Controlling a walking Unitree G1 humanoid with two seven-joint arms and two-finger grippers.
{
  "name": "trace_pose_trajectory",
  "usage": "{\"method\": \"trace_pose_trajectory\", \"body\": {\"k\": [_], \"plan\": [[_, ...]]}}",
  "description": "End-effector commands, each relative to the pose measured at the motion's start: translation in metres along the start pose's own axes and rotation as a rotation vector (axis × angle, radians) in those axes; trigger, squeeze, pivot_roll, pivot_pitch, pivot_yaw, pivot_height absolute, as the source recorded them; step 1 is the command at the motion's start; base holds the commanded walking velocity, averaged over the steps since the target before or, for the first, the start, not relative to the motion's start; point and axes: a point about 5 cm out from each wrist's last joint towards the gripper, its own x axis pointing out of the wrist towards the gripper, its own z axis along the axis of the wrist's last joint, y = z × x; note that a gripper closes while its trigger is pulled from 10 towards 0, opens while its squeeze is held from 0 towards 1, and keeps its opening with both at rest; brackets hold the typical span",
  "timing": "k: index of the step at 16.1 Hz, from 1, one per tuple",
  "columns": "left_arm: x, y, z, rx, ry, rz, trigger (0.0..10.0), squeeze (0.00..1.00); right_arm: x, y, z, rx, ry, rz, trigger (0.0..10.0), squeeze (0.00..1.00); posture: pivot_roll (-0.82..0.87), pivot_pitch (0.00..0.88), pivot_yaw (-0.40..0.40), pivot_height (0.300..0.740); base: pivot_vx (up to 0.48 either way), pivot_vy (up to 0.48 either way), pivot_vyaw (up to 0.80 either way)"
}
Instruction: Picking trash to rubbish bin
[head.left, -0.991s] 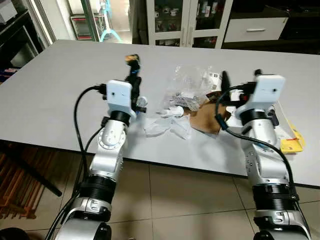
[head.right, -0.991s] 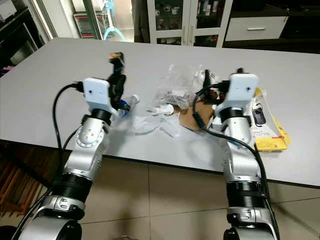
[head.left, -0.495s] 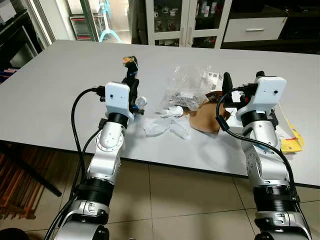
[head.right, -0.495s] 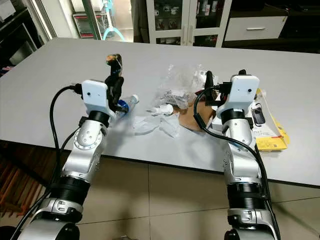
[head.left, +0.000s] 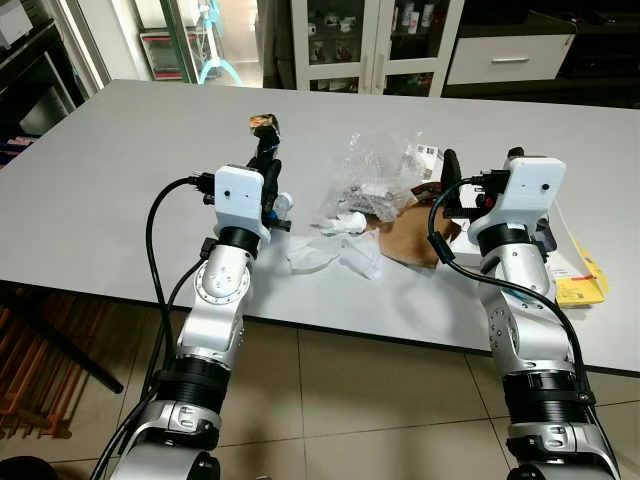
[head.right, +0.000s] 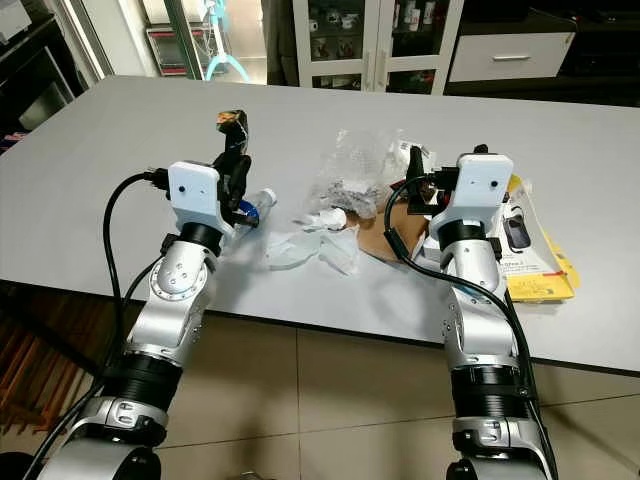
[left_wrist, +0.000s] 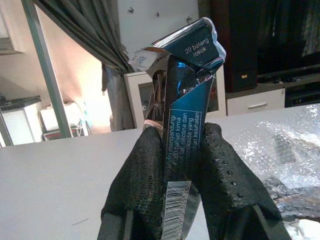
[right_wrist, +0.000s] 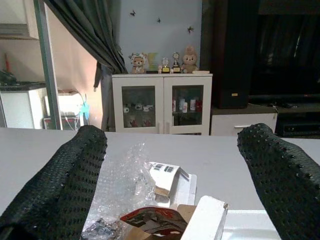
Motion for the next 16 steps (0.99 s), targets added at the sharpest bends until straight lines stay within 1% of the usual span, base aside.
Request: {"method": "trace_pose_trajectory", "body": {"k": [1, 4, 16], "plan": [[-0.0009, -0.0012, -0.0006, 0.0, 0.006, 0.0, 10.0, 0.0, -0.0001, 0.0002, -0.0044, -0.008, 0.025, -0.006, 10.0, 0.0, -0.07, 0.047, 0.049, 0.74, 0.0, 0.0, 0.0], [-0.0011, -0.0014, -0.0012, -0.006, 0.01, -0.001, 10.0, 0.0, 0.0002, 0.001, -0.0041, 0.005, 0.023, -0.004, 10.0, 0.0, -0.07, 0.046, 0.047, 0.74, 0.0, 0.0, 0.0], [0.0001, 0.0009, -0.0001, -0.004, 0.003, 0.002, 10.0, 0.0, 0.0003, 0.0022, -0.0061, 0.008, 0.034, 0.001, 10.0, 0.0, -0.07, 0.027, 0.051, 0.74, -0.26, 0.0, 0.0]]}}
